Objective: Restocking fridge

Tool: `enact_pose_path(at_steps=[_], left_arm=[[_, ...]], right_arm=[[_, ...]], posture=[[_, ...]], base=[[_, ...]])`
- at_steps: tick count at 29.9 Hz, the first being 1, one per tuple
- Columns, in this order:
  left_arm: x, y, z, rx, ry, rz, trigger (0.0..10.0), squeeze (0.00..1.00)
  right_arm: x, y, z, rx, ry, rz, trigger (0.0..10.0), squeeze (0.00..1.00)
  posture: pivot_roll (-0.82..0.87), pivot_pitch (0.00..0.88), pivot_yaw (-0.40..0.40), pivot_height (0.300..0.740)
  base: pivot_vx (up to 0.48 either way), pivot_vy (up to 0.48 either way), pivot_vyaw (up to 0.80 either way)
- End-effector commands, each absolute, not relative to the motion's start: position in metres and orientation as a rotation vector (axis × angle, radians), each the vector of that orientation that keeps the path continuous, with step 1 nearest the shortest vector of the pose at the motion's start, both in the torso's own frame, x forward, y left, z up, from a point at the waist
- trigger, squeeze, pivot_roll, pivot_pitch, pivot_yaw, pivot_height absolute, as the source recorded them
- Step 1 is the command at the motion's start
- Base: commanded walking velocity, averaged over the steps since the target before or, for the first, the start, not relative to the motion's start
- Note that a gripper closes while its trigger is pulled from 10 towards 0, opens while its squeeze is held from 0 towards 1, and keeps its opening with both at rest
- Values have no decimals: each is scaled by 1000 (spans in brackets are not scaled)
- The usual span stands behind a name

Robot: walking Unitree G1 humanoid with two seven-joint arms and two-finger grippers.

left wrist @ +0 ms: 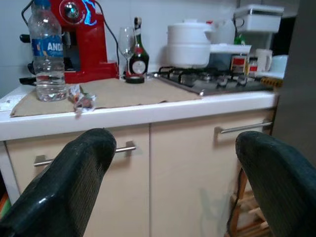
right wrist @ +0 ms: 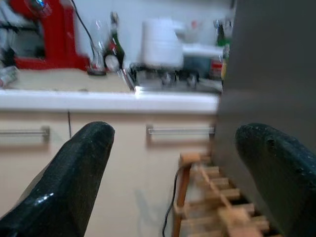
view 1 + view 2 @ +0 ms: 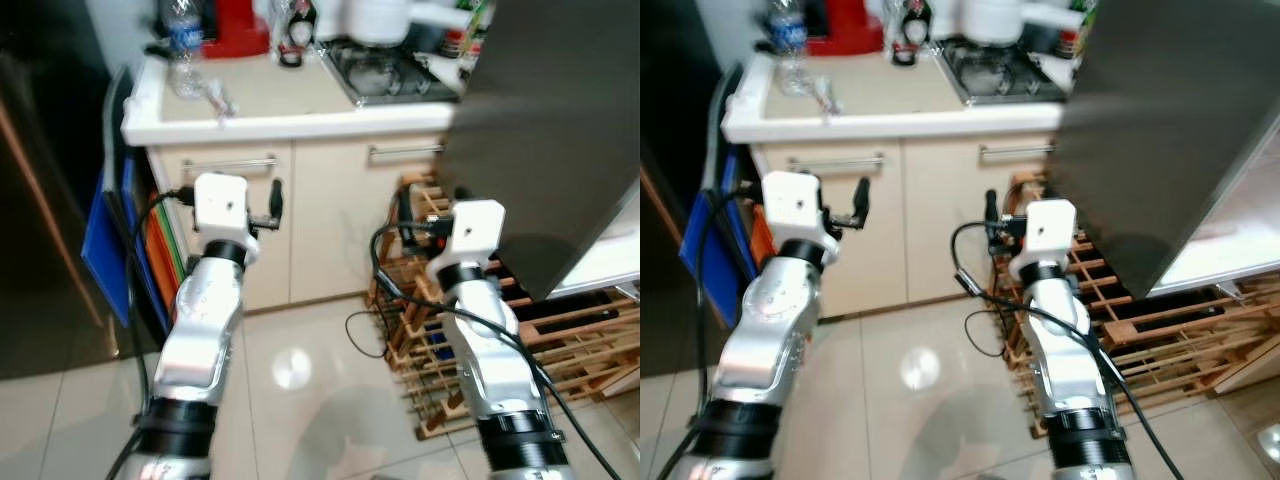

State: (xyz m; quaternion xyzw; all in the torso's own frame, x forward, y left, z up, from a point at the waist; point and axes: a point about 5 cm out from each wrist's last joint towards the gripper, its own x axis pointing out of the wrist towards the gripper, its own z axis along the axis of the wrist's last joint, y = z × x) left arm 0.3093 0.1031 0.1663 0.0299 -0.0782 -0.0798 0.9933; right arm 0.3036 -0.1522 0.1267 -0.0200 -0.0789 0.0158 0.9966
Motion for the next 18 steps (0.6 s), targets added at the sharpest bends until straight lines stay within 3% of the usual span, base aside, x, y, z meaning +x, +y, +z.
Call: enact_pose_path(at_steps=[1,6,11,18], left_arm=[[311,112,171,96,-178,-142,10000,0],[311,112,171,115,-185,-154,10000,0],[315,107,179,137,-217,-187,10000,0],[316,95,184,161,-223,-246,10000,0]], right_arm=[[308,-139,135,-38,-188,67,10000,0],[310,-140,134,-52,-182,41,10000,0],[312,-138,139,-65,-207,45,10000,0],[314,-134,141,-59,-214,58,10000,0]], posture=[[51,0,-56,740],[51,0,-58,740],[52,0,-60,740],[49,0,-56,740]], base=[[330,349,669],[329,349,626],[371,297,0],[445,-41,0]])
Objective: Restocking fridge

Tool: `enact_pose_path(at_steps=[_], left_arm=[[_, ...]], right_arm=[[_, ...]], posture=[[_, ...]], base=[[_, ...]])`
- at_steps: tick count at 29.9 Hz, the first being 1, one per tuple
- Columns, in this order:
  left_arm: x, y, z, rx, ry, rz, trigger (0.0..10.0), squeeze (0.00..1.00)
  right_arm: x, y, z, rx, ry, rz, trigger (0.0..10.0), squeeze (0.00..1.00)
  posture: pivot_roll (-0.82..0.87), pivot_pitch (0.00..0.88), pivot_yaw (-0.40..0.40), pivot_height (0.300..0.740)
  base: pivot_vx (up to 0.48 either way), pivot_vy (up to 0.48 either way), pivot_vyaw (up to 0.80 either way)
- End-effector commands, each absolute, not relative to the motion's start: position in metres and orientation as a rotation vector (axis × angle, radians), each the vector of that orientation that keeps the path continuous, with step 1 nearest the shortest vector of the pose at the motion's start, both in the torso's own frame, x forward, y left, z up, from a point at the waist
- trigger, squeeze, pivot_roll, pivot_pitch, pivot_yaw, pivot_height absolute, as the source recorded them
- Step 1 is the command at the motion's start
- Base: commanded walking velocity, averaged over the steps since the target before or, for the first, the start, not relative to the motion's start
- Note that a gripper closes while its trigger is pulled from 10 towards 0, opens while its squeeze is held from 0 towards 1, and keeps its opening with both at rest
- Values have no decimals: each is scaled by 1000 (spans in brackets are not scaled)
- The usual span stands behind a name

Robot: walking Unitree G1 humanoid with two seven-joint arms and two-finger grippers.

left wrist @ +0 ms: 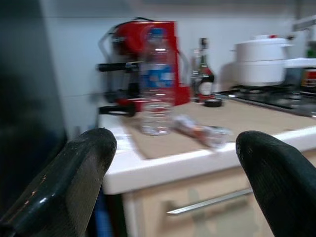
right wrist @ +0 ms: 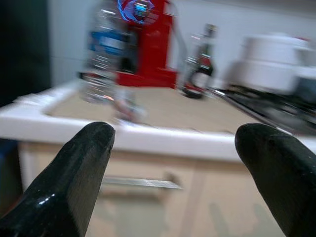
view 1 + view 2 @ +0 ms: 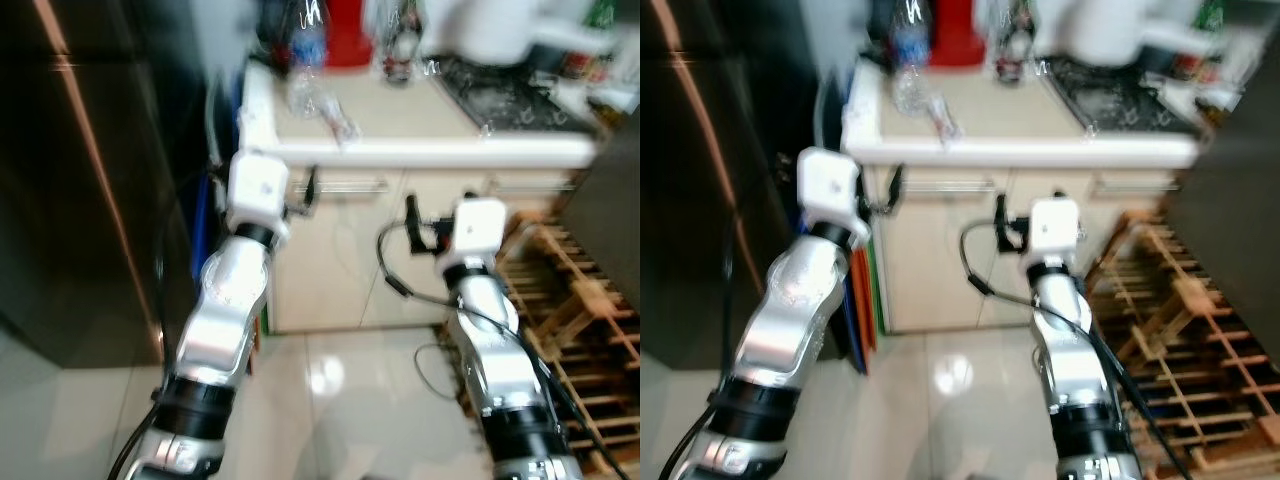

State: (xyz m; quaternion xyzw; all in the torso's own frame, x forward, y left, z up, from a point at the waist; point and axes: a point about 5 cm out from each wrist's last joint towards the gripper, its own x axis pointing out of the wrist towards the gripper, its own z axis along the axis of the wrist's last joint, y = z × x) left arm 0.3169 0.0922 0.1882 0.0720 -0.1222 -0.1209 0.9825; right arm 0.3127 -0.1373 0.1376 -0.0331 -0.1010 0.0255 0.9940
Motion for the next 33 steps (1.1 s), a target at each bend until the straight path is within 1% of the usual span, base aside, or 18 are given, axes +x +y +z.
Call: enact_pose_path(at_steps=[1,7,16,25,27,31,33], left_arm=[[316,93,183,162,-220,-251,10000,0],[315,88,181,168,-214,-278,10000,0],[313,84,183,170,-230,-325,10000,0],[317,89,184,140,-221,-304,10000,0],[317,90,183,102,-210,-307,10000,0],[318,92,183,121,-210,-310,10000,0],[318,93,185,126,-218,-311,10000,0]], right_arm=[[314,-134,141,-58,-212,59,10000,0],[314,-133,139,-60,-206,58,10000,0],[313,-131,137,-60,-199,68,10000,0],[313,-128,136,-58,-199,78,10000,0],[313,-128,135,-58,-197,82,10000,0],[312,-127,133,-58,-191,85,10000,0],[311,-127,133,-59,-188,85,10000,0]], posture=[[49,0,-56,740],[42,0,-53,740],[39,0,-51,740],[45,0,-48,740],[45,0,-48,740],[45,0,-48,740],[45,0,-48,740]], base=[[382,-285,0],[318,-352,0],[0,-461,0],[0,-470,0],[0,0,0],[0,0,0],[480,0,0]])
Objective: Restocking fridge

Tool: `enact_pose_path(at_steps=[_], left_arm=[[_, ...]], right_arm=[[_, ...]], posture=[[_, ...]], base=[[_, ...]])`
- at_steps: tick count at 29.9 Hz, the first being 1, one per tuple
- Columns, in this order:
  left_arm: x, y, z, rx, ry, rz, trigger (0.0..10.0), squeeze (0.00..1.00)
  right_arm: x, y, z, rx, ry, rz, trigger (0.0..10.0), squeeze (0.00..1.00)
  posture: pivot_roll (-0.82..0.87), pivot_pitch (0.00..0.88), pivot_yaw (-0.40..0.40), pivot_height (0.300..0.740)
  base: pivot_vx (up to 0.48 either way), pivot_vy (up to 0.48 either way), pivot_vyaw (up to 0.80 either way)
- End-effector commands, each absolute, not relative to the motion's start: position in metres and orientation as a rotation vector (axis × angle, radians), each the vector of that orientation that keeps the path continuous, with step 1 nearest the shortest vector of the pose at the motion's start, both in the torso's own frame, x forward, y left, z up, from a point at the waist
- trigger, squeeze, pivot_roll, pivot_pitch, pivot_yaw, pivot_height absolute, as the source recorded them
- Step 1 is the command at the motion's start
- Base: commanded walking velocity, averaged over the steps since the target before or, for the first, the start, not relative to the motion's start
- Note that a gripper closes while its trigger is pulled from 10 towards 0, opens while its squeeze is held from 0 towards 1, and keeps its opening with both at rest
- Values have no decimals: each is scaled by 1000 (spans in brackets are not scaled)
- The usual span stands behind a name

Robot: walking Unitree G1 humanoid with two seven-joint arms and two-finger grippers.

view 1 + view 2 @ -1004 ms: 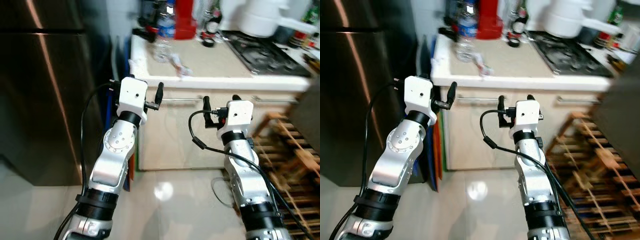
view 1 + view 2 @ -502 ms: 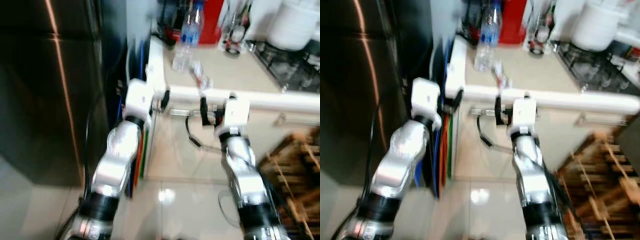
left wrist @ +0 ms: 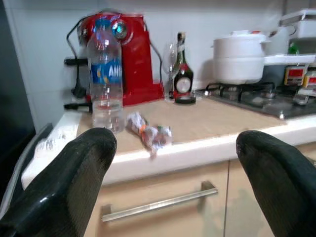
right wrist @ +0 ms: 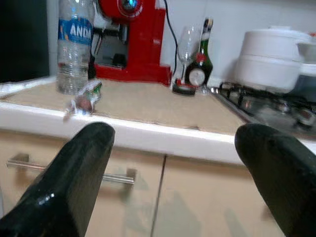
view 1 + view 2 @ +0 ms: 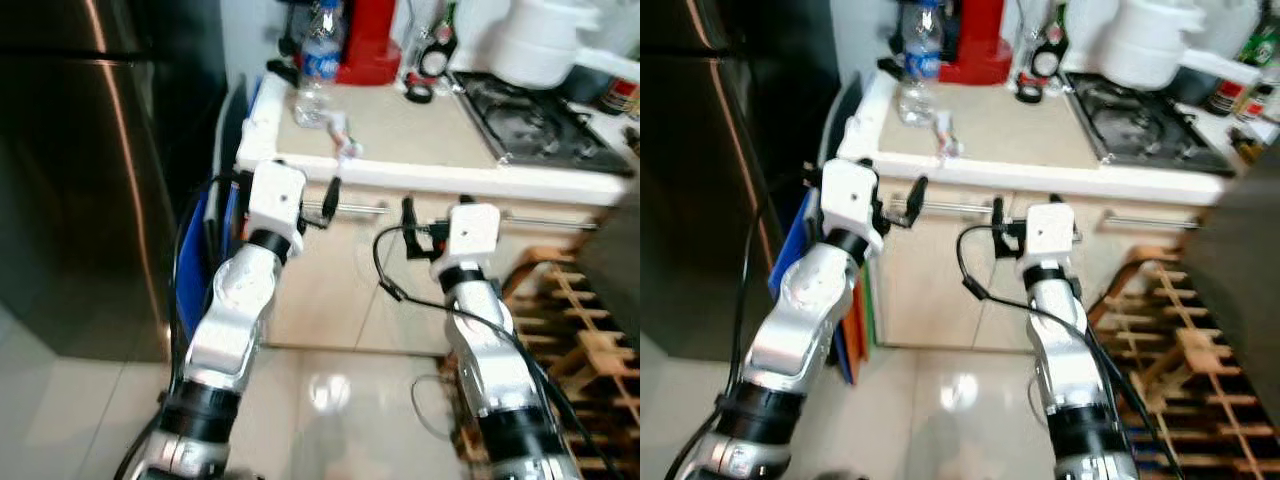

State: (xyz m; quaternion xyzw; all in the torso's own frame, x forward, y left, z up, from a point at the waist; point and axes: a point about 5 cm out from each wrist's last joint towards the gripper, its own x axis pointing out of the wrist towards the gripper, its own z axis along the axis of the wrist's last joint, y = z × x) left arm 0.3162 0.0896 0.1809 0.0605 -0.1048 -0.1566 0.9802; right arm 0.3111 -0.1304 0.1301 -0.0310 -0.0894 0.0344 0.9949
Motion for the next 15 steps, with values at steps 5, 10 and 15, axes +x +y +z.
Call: enact_pose_path(at_steps=[5,10,15], left_arm=[[313,88,201,137,-347,-337,10000,0],[314,91,209,119,-373,-307,10000,0],[319,94,208,126,-353,-299,10000,0]], right_arm=[[310,-131,138,-80,-231,60,10000,0],[312,-138,162,-103,-345,-4,10000,0],[318,-135,168,-96,-354,8,10000,0]], posture=[[42,0,-48,740],[43,0,-49,740],[47,0,-50,740]], base=[[480,0,0],[480,0,0],[480,0,0]])
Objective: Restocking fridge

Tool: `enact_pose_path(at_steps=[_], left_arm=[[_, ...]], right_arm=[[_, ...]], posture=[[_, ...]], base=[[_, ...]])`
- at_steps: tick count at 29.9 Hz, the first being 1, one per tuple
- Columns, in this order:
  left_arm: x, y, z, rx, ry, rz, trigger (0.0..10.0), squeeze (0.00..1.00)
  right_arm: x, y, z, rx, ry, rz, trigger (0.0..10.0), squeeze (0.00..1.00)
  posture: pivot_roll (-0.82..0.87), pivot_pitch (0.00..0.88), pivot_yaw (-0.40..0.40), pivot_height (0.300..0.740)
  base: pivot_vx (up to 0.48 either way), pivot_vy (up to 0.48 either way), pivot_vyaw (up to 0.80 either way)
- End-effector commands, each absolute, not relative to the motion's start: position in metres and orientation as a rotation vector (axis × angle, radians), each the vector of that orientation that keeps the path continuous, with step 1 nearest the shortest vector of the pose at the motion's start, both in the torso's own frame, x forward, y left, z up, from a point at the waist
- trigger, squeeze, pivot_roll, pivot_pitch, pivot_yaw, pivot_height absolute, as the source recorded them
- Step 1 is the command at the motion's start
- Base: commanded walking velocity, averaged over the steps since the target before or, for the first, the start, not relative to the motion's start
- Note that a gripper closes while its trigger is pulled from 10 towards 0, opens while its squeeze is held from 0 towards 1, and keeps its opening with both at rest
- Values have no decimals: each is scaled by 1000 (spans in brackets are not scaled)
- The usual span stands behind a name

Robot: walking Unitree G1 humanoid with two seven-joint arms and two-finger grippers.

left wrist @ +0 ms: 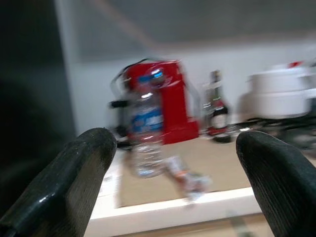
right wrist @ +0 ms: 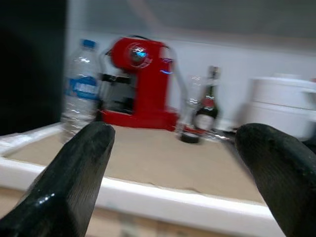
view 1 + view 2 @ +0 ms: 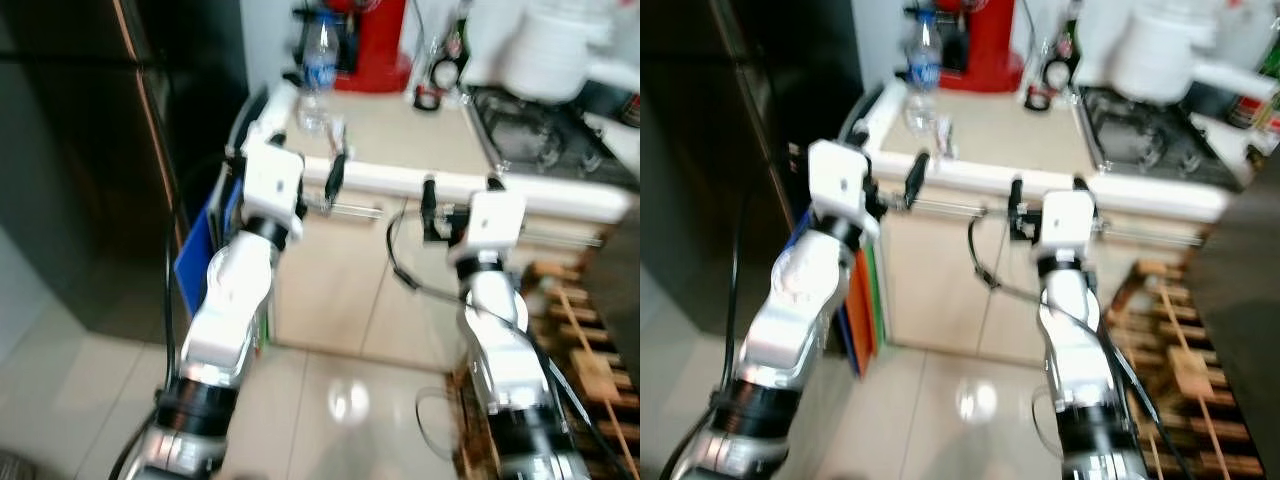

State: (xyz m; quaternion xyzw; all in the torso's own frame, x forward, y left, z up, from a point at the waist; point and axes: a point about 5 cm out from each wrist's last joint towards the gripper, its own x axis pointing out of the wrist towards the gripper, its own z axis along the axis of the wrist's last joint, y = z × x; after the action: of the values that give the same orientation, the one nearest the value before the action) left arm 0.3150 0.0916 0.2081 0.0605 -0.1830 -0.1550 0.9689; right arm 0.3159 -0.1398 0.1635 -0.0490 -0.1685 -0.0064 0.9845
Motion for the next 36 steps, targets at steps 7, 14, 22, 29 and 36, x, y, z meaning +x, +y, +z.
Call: enact_pose_path(at_steps=[7,14,22,29,36], left_arm=[[320,93,213,163,-376,-309,10000,0],[319,87,216,145,-387,-356,10000,0],[321,89,220,140,-397,-353,10000,0],[317,98,249,137,-491,-276,10000,0],[323,108,304,26,-498,-274,10000,0]], right_arm=[[322,-135,174,-97,-371,2,10000,0],[323,-134,175,-103,-378,7,10000,0],[323,-134,173,-107,-375,8,10000,0],[321,-131,175,-102,-381,16,10000,0],[314,-134,173,-108,-363,31,10000,0]], posture=[[55,0,-50,740],[56,0,-51,740],[58,0,-48,740],[59,0,-47,740],[46,0,-59,740]], base=[[480,0,0],[470,0,0],[464,0,0],[467,0,0],[69,0,0]])
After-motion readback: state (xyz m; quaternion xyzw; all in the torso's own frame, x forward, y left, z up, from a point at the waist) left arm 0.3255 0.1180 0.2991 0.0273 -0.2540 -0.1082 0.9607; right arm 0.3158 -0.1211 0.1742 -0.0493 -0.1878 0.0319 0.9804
